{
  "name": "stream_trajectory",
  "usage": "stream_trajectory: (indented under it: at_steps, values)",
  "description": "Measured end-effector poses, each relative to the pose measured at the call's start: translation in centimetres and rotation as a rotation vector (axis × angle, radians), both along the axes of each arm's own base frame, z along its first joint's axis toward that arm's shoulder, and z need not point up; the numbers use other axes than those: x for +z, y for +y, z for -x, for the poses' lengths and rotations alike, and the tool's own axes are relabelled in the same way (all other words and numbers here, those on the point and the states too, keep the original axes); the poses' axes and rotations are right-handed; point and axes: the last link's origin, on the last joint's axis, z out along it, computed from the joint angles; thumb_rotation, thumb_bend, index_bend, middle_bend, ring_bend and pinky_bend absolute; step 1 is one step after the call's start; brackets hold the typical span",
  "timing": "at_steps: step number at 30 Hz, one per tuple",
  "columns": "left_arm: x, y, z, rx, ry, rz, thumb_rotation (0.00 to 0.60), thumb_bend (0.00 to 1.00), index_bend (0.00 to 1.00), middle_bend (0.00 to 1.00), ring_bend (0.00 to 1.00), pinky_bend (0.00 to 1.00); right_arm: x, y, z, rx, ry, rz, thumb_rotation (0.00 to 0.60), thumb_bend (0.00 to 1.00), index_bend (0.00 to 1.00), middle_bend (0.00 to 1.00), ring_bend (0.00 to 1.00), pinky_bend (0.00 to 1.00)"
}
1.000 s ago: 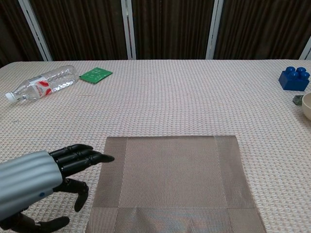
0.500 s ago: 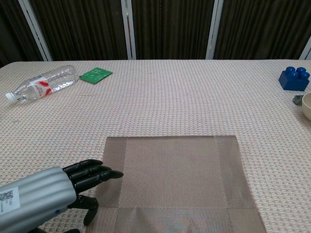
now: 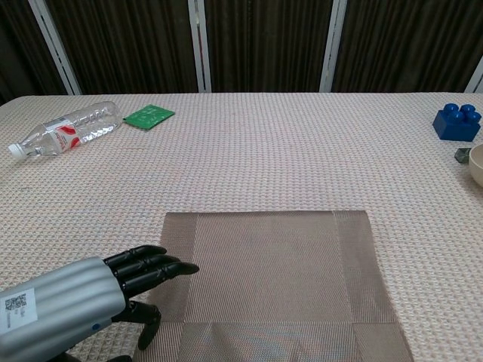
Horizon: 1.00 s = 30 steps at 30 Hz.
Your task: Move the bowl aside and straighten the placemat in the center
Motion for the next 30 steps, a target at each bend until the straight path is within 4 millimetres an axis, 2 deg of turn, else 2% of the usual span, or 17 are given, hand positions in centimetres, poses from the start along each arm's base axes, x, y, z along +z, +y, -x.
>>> stream_trajectory:
  at_steps: [15, 22, 30]
  values:
    - [-0.8, -0.1, -0.4, -0.004, 0.029, -0.002, 0.600, 0.37, 0.52, 0.00, 0.00, 0.00, 0.0, 0.1, -0.1, 0.006, 0.000, -0.002, 0.600, 0.00, 0.09, 0.00, 0.00, 0.00]
    - [-1.1, -0.1, -0.7, -0.011, 0.036, -0.005, 0.600, 0.49, 0.57, 0.00, 0.00, 0.00, -0.2, 0.1, -0.1, 0.007, 0.005, -0.012, 0.600, 0.00, 0.09, 0.00, 0.00, 0.00]
    - [-1.2, 0.0, -0.8, -0.001, 0.044, -0.005, 0.600, 0.54, 0.60, 0.00, 0.00, 0.00, -0.2, 0.1, -0.2, 0.011, 0.001, -0.013, 0.600, 0.00, 0.09, 0.00, 0.00, 0.00]
